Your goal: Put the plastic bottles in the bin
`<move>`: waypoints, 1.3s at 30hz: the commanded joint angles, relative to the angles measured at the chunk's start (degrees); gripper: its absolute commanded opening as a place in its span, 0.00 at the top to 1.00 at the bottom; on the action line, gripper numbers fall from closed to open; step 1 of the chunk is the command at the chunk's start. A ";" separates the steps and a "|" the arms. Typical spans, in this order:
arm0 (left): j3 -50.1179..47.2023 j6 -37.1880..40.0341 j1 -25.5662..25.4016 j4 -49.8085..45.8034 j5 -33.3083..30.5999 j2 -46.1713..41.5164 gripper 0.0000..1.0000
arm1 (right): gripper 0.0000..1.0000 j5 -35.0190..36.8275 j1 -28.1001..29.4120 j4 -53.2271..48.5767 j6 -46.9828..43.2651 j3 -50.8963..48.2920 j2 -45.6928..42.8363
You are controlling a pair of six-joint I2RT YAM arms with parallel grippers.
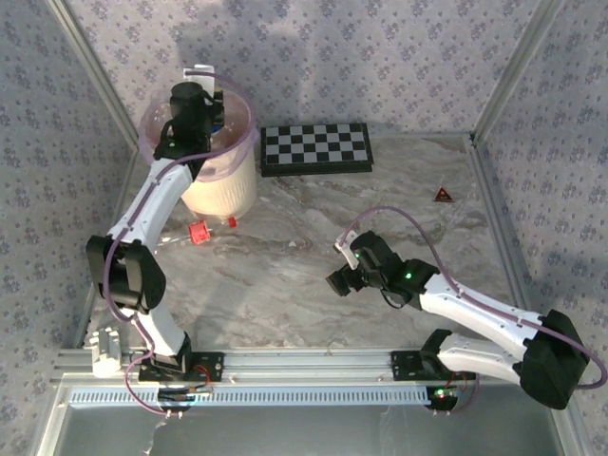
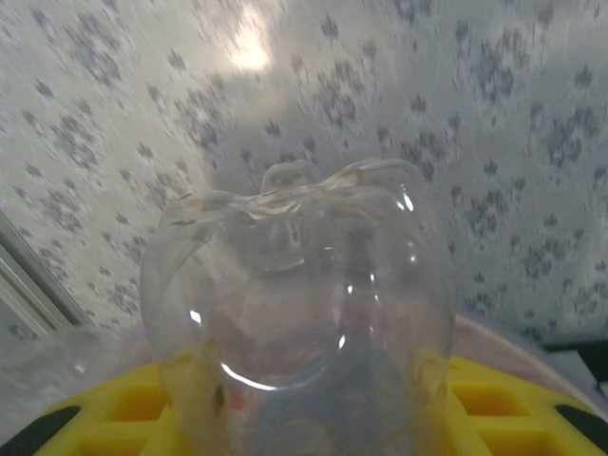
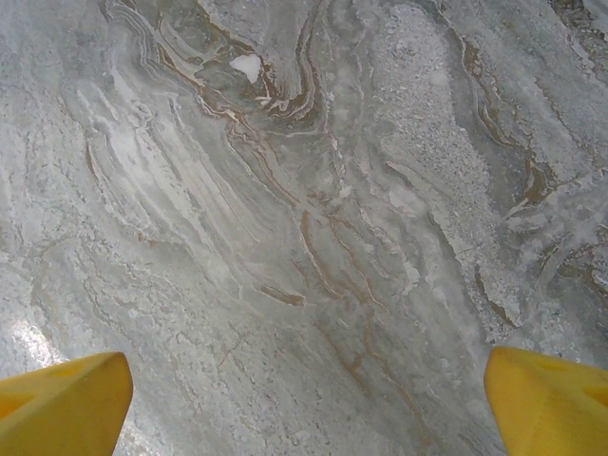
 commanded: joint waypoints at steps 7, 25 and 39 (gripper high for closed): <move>-15.30 -3.65 -0.88 -5.52 1.88 -3.71 1.00 | 0.03 -0.79 -0.05 0.02 0.57 1.34 0.74; 22.71 -6.27 1.82 -28.26 13.03 0.34 0.16 | 0.02 -2.03 0.67 1.94 0.79 3.90 7.05; 41.59 -8.21 1.45 -35.69 11.62 14.73 0.37 | 0.02 -1.55 0.97 0.40 0.60 4.34 7.25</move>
